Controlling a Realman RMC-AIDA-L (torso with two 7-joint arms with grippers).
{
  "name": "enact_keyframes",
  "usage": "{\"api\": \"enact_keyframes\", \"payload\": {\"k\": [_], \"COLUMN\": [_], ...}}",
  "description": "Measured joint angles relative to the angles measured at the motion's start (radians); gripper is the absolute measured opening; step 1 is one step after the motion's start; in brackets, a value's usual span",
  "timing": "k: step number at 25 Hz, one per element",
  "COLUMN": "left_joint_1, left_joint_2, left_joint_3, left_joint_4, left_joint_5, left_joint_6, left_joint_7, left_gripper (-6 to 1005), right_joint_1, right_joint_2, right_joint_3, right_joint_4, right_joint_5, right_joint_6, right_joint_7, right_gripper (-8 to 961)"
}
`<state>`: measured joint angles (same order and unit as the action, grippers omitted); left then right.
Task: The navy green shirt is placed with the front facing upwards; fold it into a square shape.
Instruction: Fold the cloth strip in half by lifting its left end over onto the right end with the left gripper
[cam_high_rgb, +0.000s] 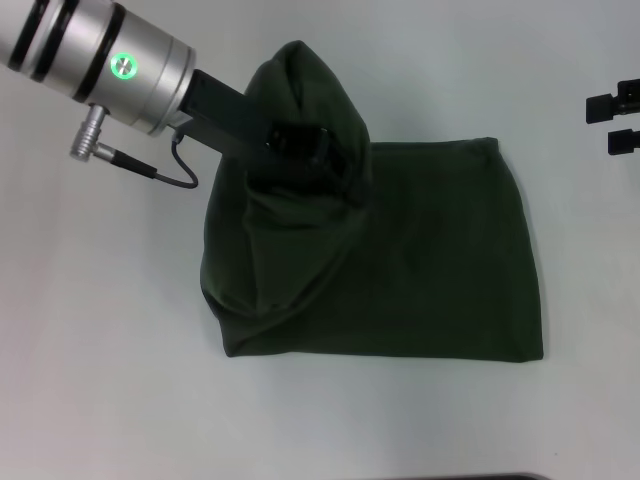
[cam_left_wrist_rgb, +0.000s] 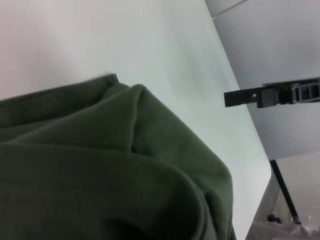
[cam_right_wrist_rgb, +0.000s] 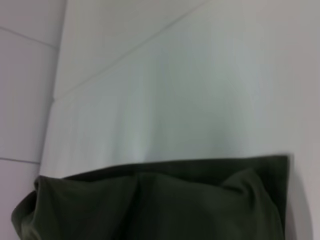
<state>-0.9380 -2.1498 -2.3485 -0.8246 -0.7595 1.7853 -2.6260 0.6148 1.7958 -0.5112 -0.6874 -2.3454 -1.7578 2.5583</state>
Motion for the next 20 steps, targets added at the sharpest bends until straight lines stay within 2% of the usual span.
{"api": "enact_keyframes", "payload": {"k": [5,14,20], "left_joint_1": [-0.008,-0.043,-0.075], "left_joint_2": [-0.011,-0.014,-0.01], "left_joint_3": [0.034,0.135,0.151], "left_joint_4": [-0.002,0.027,0.036], "left_joint_5": [-0.023,-0.127,-0.147], "left_joint_6": [-0.012,-0.057,-0.07], "left_joint_7": [-0.005,-0.017,-0.017], "left_gripper": [40,39,39], "right_joint_1": [0.025,0.041,0.04], "right_joint_2": [0.0,0.004,0.006], "right_joint_3": [-0.003,-0.006,-0.006], "right_joint_4": [-0.039,-0.038,-0.031], "right_joint_5": [-0.017,-0.018,-0.019], "right_joint_6": [-0.042,-0.044,-0.037], "right_joint_7": [0.045,0.059,0.06], "right_gripper": [805,805,806]}}
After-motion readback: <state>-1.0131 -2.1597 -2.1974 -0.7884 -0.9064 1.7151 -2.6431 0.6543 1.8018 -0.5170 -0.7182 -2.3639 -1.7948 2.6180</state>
